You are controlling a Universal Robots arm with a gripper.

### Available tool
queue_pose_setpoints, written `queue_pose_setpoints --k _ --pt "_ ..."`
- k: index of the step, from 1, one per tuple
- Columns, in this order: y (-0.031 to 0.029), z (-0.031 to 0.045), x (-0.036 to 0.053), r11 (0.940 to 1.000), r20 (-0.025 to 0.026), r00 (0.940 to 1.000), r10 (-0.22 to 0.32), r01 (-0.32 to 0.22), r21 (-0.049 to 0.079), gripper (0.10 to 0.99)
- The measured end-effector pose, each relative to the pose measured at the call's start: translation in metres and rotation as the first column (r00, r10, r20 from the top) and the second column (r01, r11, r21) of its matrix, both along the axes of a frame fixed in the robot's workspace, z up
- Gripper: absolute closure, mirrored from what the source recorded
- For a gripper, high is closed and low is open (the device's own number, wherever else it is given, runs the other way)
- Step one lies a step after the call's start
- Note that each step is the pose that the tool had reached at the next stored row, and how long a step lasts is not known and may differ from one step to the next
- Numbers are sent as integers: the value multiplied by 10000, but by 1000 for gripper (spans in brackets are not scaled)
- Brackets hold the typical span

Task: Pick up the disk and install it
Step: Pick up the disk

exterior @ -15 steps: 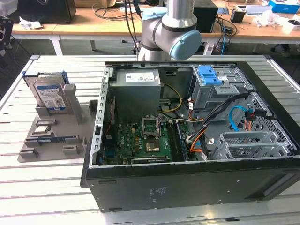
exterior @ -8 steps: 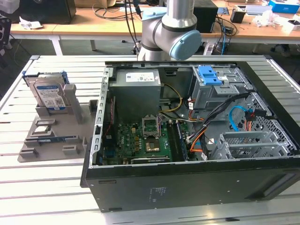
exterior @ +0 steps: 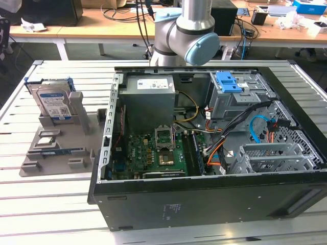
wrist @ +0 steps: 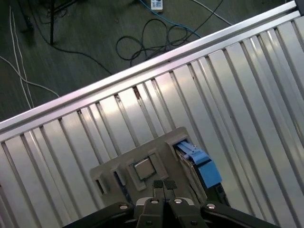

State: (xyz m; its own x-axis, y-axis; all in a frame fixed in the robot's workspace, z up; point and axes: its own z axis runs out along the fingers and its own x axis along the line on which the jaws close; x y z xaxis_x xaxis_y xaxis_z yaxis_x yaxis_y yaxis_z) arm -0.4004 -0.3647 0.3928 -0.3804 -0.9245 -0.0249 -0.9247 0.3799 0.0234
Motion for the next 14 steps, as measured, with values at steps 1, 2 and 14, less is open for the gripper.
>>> queue_pose_setpoints --k 1,2,14 --pt "0 0 0 9999 0 9999 101 -101 0 980" --pt "0 0 0 9997 0 9997 241 -241 0 980" --pt "0 0 0 9846 0 9846 1751 -1751 1 980"
